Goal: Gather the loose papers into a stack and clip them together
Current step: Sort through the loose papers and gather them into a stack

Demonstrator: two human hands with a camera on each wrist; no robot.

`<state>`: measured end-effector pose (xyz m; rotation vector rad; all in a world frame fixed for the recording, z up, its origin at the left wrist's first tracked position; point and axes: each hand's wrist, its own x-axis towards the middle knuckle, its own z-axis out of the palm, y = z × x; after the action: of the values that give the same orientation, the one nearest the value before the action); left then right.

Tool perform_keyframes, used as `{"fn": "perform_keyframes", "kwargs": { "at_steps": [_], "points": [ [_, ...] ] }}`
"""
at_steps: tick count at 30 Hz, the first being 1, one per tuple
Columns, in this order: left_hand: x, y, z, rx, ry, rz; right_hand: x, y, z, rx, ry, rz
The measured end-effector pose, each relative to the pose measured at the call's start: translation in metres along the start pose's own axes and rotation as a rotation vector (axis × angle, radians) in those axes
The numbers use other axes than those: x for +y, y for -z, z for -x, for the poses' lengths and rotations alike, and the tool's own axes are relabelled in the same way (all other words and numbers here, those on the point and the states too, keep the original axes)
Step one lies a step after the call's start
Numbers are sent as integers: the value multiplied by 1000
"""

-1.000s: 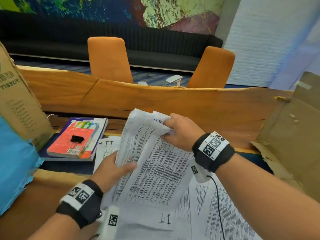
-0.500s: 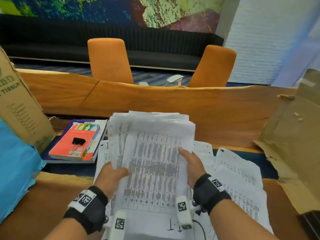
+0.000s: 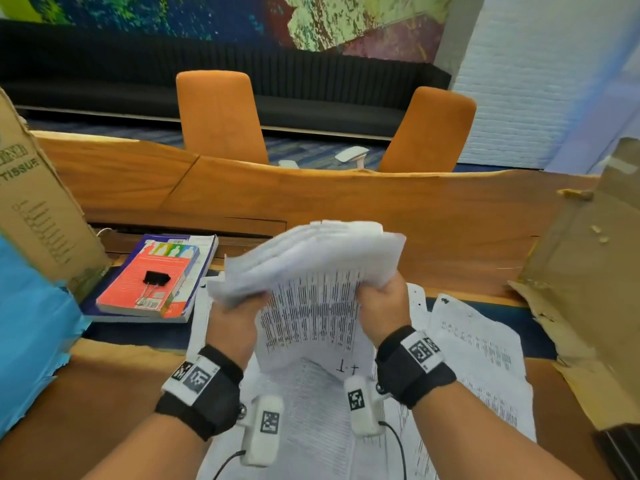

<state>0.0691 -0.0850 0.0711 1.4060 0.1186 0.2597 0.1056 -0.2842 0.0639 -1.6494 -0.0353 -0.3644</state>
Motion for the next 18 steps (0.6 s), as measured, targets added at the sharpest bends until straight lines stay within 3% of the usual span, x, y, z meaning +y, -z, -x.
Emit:
{"fn": "perform_keyframes", "kwargs": {
  "at_steps": [4, 6, 9, 11, 13, 16, 18],
  "points": [
    [6, -10, -5, -37, -2, 144, -11, -5, 6, 5, 118, -10],
    [-3, -11, -10, -37, 59, 74, 3, -6, 12, -27, 36, 12],
    [-36, -6, -14, -44, 319, -91, 41, -7, 22, -195, -193, 240],
    [-54, 0, -16, -35, 415, -125, 51, -8, 21, -217, -266, 310],
    [-61, 6, -17, 16, 436, -165, 46, -6, 15, -176, -290, 217],
    [-75, 26, -16, 197, 517, -257, 41, 0, 5, -85, -339, 3],
    [-87, 36, -11, 196, 617, -104, 42, 1, 3, 11, -429, -170]
  ]
}}
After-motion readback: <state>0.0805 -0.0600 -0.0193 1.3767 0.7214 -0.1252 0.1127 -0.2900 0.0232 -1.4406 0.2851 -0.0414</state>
